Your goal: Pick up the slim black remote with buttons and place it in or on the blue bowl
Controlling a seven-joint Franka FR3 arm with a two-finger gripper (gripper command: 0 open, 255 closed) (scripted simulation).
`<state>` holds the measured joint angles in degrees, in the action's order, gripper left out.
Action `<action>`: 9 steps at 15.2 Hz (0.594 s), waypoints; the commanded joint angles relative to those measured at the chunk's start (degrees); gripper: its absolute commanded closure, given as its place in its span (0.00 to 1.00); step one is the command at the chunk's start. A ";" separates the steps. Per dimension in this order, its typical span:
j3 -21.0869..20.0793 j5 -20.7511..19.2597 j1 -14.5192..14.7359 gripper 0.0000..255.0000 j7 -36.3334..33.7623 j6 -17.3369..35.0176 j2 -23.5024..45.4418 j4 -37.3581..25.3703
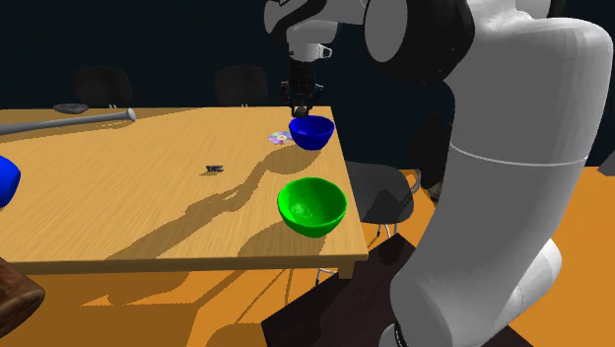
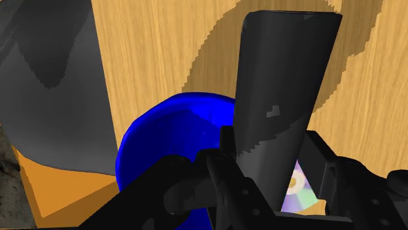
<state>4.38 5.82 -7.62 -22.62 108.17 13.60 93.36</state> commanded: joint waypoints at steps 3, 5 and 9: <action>1.48 0.92 -3.10 1.00 4.47 -2.44 5.42 -7.46; 1.80 1.22 -4.07 1.00 5.65 -3.35 7.35 -10.19; 1.74 1.34 -4.01 1.00 5.92 -0.41 7.61 -7.50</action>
<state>6.13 7.10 -11.61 -16.83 107.08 20.95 85.47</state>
